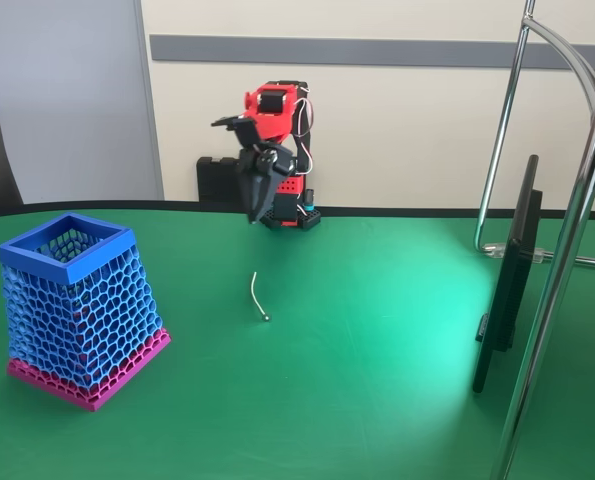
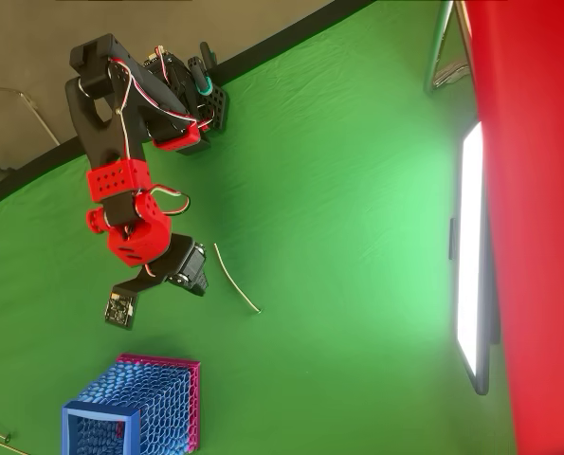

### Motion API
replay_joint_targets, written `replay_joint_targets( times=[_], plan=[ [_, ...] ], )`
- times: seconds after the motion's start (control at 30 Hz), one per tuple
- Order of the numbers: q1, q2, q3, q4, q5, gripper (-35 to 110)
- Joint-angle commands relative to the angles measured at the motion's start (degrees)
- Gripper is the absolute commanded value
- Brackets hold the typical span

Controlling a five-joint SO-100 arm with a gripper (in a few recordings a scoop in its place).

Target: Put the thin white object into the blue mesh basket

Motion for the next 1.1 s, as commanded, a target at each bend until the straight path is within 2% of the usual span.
replay_joint_targets(
  times=[0.0,0.23,0.53,1.07],
  plan=[
    [0.1,-2.4,-3.6,-1.1,-6.9,1],
    [-2.4,-9.9,-6.6,-1.1,-17.7,1],
    [-5.1,-19.1,-7.2,-1.6,-24.5,1],
    [-3.3,-30.8,-13.2,-2.5,-30.0,7]
  ],
)
